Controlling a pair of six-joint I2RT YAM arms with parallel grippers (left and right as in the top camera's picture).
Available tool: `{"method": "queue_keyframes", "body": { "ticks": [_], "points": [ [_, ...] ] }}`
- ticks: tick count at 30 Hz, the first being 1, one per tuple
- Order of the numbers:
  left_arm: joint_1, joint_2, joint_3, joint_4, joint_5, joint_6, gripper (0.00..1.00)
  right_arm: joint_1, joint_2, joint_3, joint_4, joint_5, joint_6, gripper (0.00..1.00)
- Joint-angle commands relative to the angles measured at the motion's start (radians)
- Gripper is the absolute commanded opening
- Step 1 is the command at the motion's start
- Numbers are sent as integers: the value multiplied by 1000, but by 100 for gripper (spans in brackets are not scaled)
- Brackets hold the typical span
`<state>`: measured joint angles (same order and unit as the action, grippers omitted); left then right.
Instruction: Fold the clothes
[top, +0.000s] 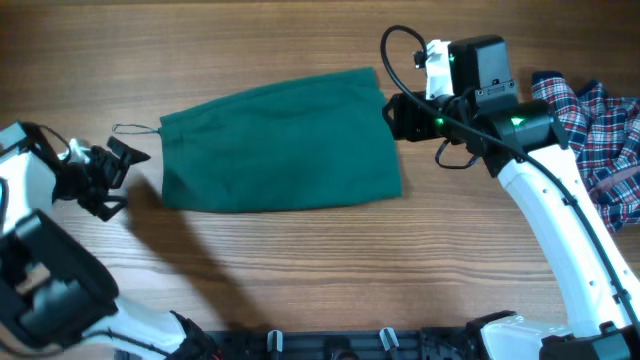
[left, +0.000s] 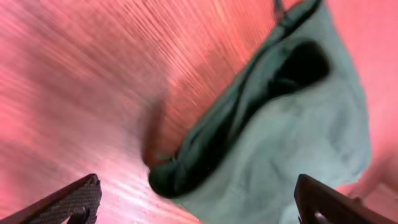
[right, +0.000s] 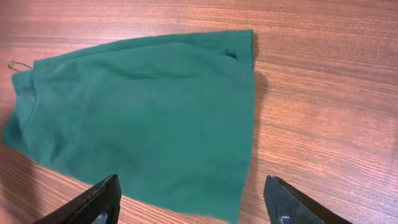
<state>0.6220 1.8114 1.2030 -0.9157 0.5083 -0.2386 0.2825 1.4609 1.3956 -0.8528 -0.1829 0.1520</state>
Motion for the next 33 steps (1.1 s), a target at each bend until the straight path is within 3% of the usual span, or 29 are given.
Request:
{"method": "queue_keyframes", "body": {
  "ticks": [1,4,10,18,24,26,31,33],
  "points": [
    [3,129,-13,68,43,79,100,5,-12,-1,-4,-13,-34,75],
    [0,172,-13,155,105,88,100,5,-12,-1,-16,-13,-33,75],
    [-81,175,-13,165,121,235,100,5,-12,-1,-24,-23,17,78],
    [-188,277,-13,219,109,257,100,5,-12,-1,-31,-80,61,78],
    [-188,348,-13,243,238,284,94,5,-12,-1,-31,-80,61,82],
    [-188,348,-13,248,255,288,86,5,-12,-1,-29,-80,61,82],
    [-188,348,-13,243,259,303,46,5,-12,-1,-22,-80,61,84],
    [-188,348,-13,243,270,314,17,5,-12,-1,-22,-80,61,84]
  ]
}}
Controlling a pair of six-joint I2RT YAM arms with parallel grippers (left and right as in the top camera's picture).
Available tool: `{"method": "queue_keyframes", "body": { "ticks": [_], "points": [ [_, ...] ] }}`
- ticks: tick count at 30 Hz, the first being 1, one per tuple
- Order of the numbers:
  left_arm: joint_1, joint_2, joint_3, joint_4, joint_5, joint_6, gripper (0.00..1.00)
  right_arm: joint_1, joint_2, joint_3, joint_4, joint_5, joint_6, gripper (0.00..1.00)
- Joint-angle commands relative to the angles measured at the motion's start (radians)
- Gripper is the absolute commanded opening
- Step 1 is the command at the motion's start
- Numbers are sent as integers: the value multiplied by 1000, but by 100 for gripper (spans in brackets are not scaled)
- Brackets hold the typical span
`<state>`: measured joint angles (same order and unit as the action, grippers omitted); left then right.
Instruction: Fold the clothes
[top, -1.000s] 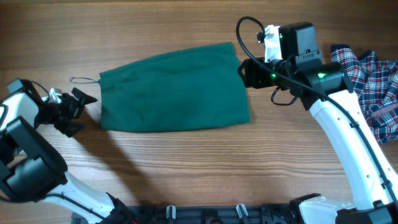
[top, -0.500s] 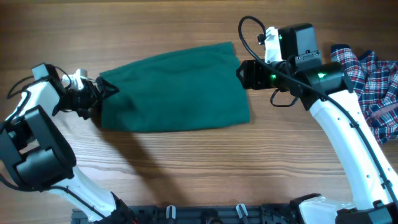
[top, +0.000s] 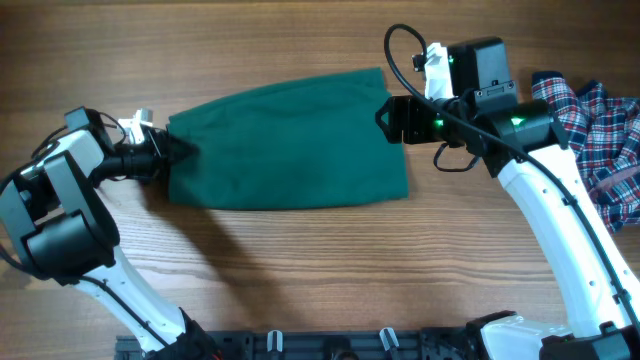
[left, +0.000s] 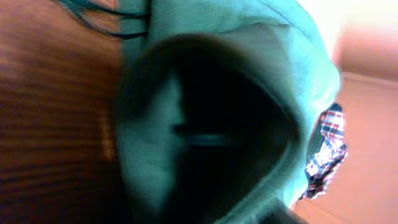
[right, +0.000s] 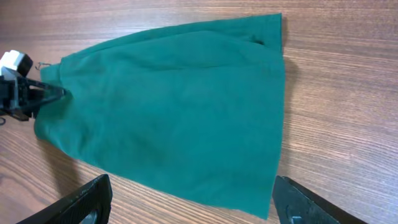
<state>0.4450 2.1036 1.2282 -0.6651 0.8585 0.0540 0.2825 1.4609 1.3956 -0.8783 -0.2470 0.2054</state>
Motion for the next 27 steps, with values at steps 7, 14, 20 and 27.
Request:
{"method": "queue_keyframes", "body": {
  "ticks": [7,14,20,27],
  "points": [
    [-10,11,-29,-63,16,16,4,5,-32,0,2,-16,3,84],
    [-11,-297,-26,-129,16,-101,4,5,-204,1,0,228,-24,84],
    [-14,-560,-24,-138,-10,-240,4,5,-281,1,-58,320,-50,84],
    [-254,-632,56,-124,-118,-435,4,5,-281,1,-65,319,-74,84]
  ]
}}
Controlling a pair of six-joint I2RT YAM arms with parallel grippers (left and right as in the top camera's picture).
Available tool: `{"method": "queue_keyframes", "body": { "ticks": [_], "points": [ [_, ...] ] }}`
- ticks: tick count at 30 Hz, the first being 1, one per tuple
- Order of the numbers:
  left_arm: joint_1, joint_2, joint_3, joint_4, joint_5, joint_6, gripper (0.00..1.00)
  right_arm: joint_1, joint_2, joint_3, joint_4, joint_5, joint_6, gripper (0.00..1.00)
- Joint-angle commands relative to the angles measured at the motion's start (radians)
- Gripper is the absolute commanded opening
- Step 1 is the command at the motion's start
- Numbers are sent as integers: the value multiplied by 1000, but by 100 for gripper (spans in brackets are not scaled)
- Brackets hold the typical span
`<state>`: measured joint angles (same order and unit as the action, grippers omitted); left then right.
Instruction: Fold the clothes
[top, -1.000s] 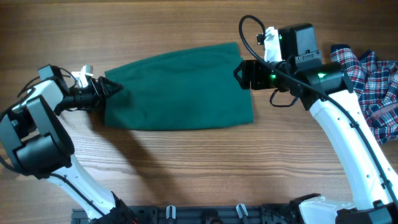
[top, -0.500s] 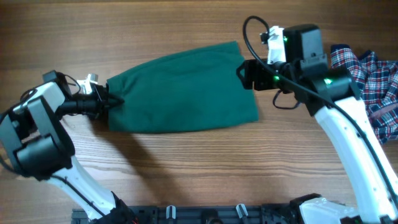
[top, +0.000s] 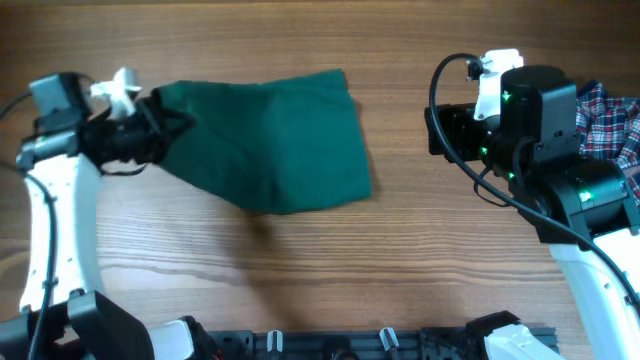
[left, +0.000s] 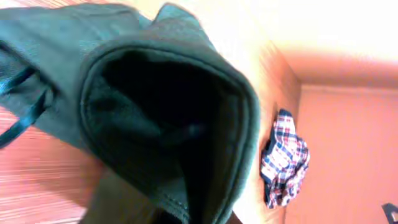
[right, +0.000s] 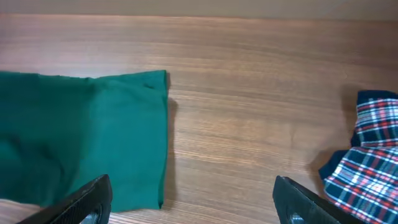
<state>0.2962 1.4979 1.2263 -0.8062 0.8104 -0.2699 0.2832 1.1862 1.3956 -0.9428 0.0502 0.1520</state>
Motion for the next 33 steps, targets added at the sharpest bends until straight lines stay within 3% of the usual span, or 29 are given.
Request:
{"method": "queue_keyframes", "body": {
  "ticks": [1,4,8,14,21,23,25,27,33],
  "points": [
    [-184,-26,64,47,-145,-174,4,4,-6,1,-1,21,-20,84],
    [-378,-26,64,126,-363,-322,4,4,-6,1,-5,22,-23,84],
    [-571,25,64,214,-516,-393,4,4,-6,1,-24,21,-48,83],
    [-724,209,64,333,-552,-393,4,4,-6,1,-58,2,-48,82],
    [-787,306,64,369,-599,-394,4,4,-6,1,-87,-6,-47,82],
    [-800,309,64,378,-599,-394,12,4,-6,1,-88,-6,-47,82],
    [-814,309,64,396,-587,-394,36,4,-6,1,-87,-6,-47,82],
    [-817,309,64,428,-538,-394,43,4,-6,1,-87,-5,-48,82],
    [-813,307,111,410,-493,-404,45,4,-6,1,-93,-5,-48,82]
  ]
}}
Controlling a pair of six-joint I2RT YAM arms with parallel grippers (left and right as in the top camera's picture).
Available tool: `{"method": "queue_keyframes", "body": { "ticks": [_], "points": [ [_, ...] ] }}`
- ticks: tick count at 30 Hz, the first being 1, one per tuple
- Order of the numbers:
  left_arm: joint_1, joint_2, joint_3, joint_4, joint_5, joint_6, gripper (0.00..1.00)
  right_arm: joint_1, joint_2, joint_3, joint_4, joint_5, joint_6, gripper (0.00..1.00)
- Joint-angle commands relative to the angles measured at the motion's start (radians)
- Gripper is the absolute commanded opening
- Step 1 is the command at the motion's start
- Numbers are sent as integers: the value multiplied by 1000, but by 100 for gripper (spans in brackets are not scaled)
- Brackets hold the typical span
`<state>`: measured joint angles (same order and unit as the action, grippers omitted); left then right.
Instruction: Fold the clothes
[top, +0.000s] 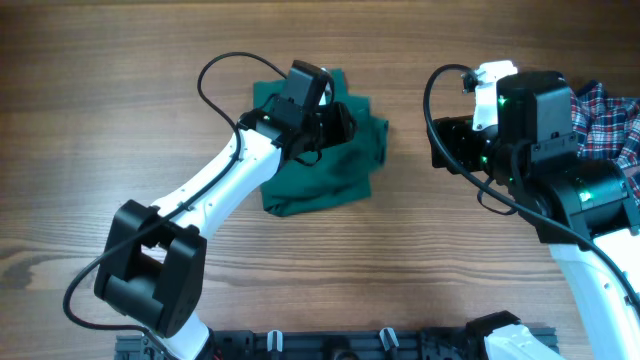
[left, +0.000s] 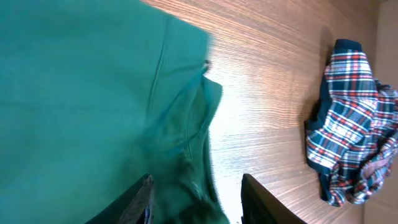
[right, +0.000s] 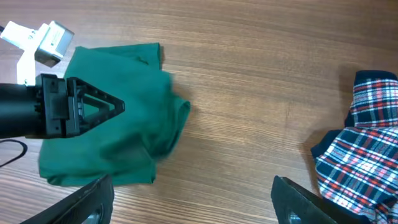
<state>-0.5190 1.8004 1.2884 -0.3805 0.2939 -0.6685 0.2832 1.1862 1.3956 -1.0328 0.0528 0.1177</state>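
Observation:
The green garment (top: 318, 160) lies doubled over on itself in the middle of the wooden table, and also shows as green garment (right: 106, 143) and green garment (left: 81, 93). My left gripper (top: 343, 121) hovers over its right end. Its jaws stand apart, left gripper (left: 196, 182) with a rumpled fold of green cloth under the gap. My right gripper (right: 194, 208) is open and empty, right gripper (top: 442, 143) standing right of the garment above bare wood.
A crumpled plaid garment (top: 608, 125) lies at the table's right edge, also seen as plaid garment (right: 367, 143) and plaid garment (left: 351, 118). Bare wooden table (top: 120, 230) surrounds the green garment.
The left gripper was at the far left, shut on the garment's raised left end. It is now over the right end with jaws apart, and the garment lies folded in half. The right arm barely moved.
The green garment lay spread flat, left gripper open at its left, right gripper by its right edge. Then the left gripper was at the left end. Then it held that end lifted and the right arm was back at the right. Now the garment lies folded over.

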Motion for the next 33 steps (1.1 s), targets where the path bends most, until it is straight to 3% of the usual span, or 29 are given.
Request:
{"method": "queue_keyframes", "body": {
  "ticks": [1,3,5,6,7,8,11,18,21,25,29,30,31,33],
  "points": [
    [11,0,60,-35,23,-5,45,4,-5,1,-8,-8,-13,82],
    [50,-5,63,-81,19,-5,40,4,13,1,-24,-74,-13,78],
    [94,-5,63,-169,0,10,31,4,65,1,-39,-171,-13,57],
    [116,-5,63,-236,-38,10,25,4,109,-1,-43,-204,-13,38],
    [127,-5,63,-280,-59,18,23,5,167,-3,-43,-226,-14,30],
    [137,0,63,-325,-62,67,19,5,244,-3,-37,-285,-66,28],
    [138,23,61,-392,-140,85,19,25,420,-3,-22,-440,-184,30],
    [180,140,53,-399,-184,87,25,102,745,-3,52,-445,-193,38],
    [223,163,53,-421,-183,105,18,101,789,-3,56,-386,-143,35],
    [304,72,67,-417,-152,200,24,99,612,-1,90,-420,-179,39],
    [334,3,74,-272,-124,420,45,99,298,-1,175,-420,-165,54],
    [334,23,74,-251,-124,446,50,99,241,-1,181,-420,-159,58],
    [336,50,73,-233,-124,456,60,99,211,-1,178,-420,-149,59],
    [348,104,73,-198,-127,455,69,99,168,-1,151,-420,-132,59]
  ]
}}
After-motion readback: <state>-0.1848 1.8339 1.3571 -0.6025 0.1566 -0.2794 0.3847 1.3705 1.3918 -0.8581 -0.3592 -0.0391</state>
